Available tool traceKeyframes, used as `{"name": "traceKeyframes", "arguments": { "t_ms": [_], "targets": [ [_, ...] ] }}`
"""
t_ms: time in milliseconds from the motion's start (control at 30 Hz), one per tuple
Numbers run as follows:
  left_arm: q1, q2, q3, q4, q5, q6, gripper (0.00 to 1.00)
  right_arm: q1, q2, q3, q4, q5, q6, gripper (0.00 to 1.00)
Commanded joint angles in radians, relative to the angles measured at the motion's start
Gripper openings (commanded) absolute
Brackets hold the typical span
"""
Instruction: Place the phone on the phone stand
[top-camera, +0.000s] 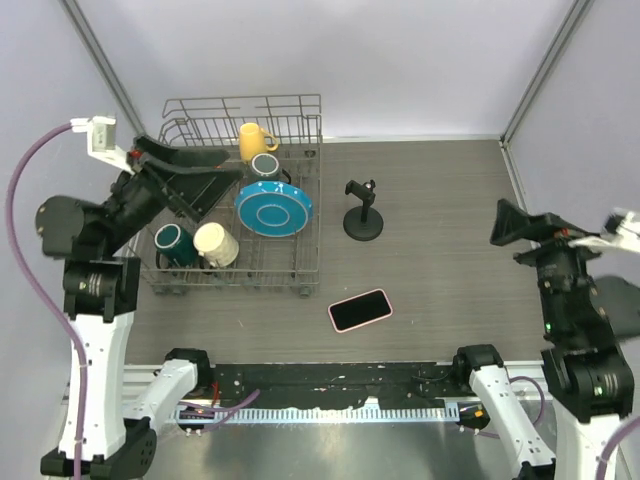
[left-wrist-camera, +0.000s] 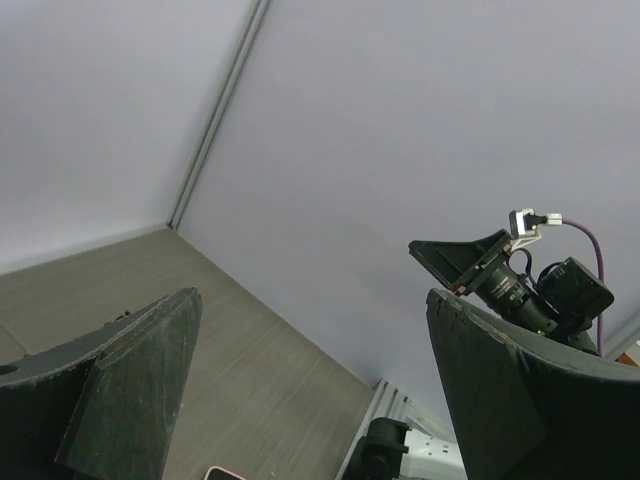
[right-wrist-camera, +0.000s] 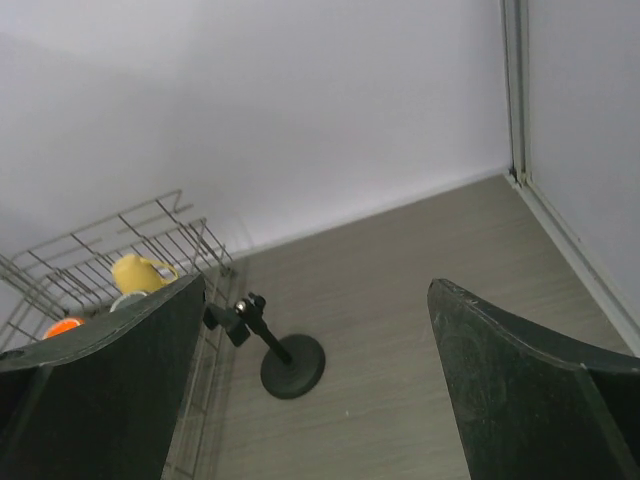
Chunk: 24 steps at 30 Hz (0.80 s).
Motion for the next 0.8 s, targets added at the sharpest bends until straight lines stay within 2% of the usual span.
{"name": "traceKeyframes", "arguments": {
  "t_ms": [0, 133, 300, 367, 500, 533, 667, 767],
  "targets": [
    [-0.008, 0.078, -0.057, -0.029, -0.016, -0.012, 1.00, 0.004, 0.126, -0.023, -0.058, -0.043, 0.002, 0.99],
    [-0.065, 0.163, -0.076, -0.079, -0.060, 0.017, 0.98, 0.004, 0.197, -0.078, -0.070, -0.154, 0.003, 0.98],
    [-0.223, 0.300, -0.027, -0.150, -0.161, 0.112, 0.96, 0.007, 0.376, -0.140, -0.113, -0.281, 0.062, 0.99],
    [-0.274, 0.342, 0.019, -0.181, -0.186, 0.130, 0.96, 0.018, 0.448, -0.138, -0.183, -0.283, 0.088, 0.99],
    [-0.335, 0.411, 0.098, -0.291, -0.253, 0.268, 0.94, 0.183, 0.433, -0.210, -0.223, -0.094, 0.158, 0.99],
    [-0.343, 0.414, 0.096, -0.316, -0.272, 0.291, 0.94, 0.267, 0.427, -0.230, -0.225, -0.076, 0.178, 0.99],
    [-0.344, 0.398, 0.040, -0.314, -0.376, 0.351, 0.94, 0.450, 0.436, -0.348, -0.197, -0.042, 0.331, 0.99],
    [-0.344, 0.391, 0.007, -0.310, -0.376, 0.363, 0.94, 0.589, 0.452, -0.425, -0.136, 0.042, 0.397, 0.99]
  ]
}}
